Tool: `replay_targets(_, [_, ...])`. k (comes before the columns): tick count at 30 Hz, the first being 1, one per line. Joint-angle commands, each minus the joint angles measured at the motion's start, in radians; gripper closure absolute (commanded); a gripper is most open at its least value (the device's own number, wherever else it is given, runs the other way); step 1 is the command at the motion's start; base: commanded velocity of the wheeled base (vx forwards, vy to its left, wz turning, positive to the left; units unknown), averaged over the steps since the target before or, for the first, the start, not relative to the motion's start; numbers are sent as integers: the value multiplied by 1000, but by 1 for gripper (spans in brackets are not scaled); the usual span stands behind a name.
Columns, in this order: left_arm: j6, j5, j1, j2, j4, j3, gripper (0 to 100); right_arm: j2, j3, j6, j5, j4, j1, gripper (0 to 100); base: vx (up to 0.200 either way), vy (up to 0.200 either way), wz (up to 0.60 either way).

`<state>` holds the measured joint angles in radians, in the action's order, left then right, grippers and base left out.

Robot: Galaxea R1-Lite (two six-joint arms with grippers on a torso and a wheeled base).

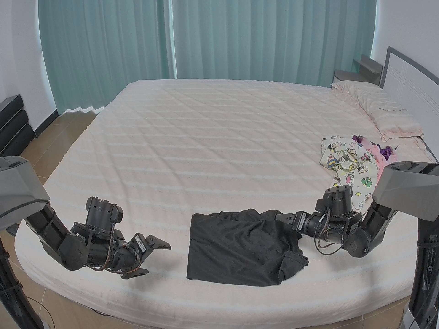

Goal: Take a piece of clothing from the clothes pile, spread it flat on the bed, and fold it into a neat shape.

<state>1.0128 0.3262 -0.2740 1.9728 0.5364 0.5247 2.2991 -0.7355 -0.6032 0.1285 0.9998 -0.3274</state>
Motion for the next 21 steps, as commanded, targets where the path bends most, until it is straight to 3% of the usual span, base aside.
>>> replay_targets(1, [3, -1, 1, 1, 4, 3, 0, 40, -16, -1, 33, 7, 53, 0, 0, 0, 0])
replay_targets(6, [7, -3, 1, 12, 45, -6, 0, 52, -36, -4, 112, 10, 71, 0, 0, 0, 0])
replay_targets(12, [6, -3, -1, 15, 53, -8, 0, 91, -84, -63, 145, 3, 50, 0, 0, 0, 0])
replay_targets(13, [6, -3, -1, 15, 53, -8, 0, 92, -85, -63, 145, 5, 48, 100, 0, 0, 0])
replay_targets(21, [6, -3, -1, 15, 53, -8, 0, 118, -105, -92, 137, 0, 54, 100, 0, 0, 0])
